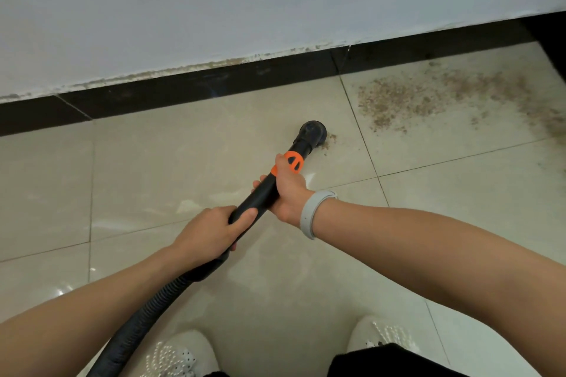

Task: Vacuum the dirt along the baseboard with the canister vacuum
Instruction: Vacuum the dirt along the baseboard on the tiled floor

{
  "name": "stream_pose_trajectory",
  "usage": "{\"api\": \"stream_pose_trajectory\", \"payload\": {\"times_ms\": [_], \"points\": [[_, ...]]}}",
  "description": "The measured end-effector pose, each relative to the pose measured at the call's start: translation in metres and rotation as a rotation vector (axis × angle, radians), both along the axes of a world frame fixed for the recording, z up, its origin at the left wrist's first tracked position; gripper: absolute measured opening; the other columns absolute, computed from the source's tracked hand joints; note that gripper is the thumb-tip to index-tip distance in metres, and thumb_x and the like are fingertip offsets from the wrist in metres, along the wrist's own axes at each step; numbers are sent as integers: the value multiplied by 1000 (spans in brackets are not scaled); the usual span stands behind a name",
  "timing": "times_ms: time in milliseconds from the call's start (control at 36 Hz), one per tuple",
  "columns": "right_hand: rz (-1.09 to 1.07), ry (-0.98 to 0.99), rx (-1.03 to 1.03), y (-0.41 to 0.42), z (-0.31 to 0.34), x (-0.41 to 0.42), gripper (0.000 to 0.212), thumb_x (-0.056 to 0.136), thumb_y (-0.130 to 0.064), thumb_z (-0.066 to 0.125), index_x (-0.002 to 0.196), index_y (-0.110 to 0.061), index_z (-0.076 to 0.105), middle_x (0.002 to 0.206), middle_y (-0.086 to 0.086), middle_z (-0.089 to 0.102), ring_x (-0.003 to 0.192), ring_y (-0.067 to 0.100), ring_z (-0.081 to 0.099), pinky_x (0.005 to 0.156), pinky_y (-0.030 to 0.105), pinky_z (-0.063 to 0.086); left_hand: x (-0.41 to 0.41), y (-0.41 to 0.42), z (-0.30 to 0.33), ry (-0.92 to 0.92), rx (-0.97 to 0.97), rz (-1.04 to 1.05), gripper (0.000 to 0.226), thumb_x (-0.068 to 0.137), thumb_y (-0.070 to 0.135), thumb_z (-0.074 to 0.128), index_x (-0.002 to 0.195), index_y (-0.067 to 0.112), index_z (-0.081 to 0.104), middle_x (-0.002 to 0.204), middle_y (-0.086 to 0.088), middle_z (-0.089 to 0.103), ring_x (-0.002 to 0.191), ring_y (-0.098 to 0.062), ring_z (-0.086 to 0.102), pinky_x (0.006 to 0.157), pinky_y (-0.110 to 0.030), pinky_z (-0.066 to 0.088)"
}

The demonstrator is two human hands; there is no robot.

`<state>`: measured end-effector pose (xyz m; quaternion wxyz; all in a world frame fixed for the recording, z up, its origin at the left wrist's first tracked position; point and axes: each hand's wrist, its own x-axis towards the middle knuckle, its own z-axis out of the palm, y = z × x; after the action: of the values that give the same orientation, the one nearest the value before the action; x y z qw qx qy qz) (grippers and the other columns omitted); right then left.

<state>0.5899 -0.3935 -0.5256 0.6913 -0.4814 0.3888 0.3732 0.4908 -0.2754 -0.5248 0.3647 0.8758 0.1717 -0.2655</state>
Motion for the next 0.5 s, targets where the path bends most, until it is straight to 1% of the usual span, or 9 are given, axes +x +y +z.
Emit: {"api": "stream_pose_trajectory", "payload": {"times_ms": [222,333,417,500], "points": [[-57,-8,-52,-10,-12,1,30,96,-40,52,86,-13,46,80,8,56,68,21,61,83,41,56,7,-7,-4,22,-19,-61,45,95,55,41,76,17,55,61,0,67,40,-12,57,53,-27,50],[-82,-23,-64,-11,-14,8,31,96,-40,52,84,-13,46,79,9,56,67,21,61,80,40,57,16,-8,-5,14,-18,-77,48,94,56,40,79,14,57,61,1,67,38,-11,55,53,-28,50],[-89,-38,-63,-12,-13,17,30,96,-39,53,84,-12,46,77,9,55,65,21,59,78,39,56,25,-11,-6,-4,-2,-64,48,95,56,41,81,13,58,60,2,67,38,-11,55,58,-31,52],[-81,-71,-63,-11,-11,29,30,96,-37,54,85,-11,46,76,9,54,61,22,57,75,40,55,36,-13,-8,-23,8,-26,52,94,59,39,80,13,58,62,1,69,43,-11,58,65,-36,55]]}}
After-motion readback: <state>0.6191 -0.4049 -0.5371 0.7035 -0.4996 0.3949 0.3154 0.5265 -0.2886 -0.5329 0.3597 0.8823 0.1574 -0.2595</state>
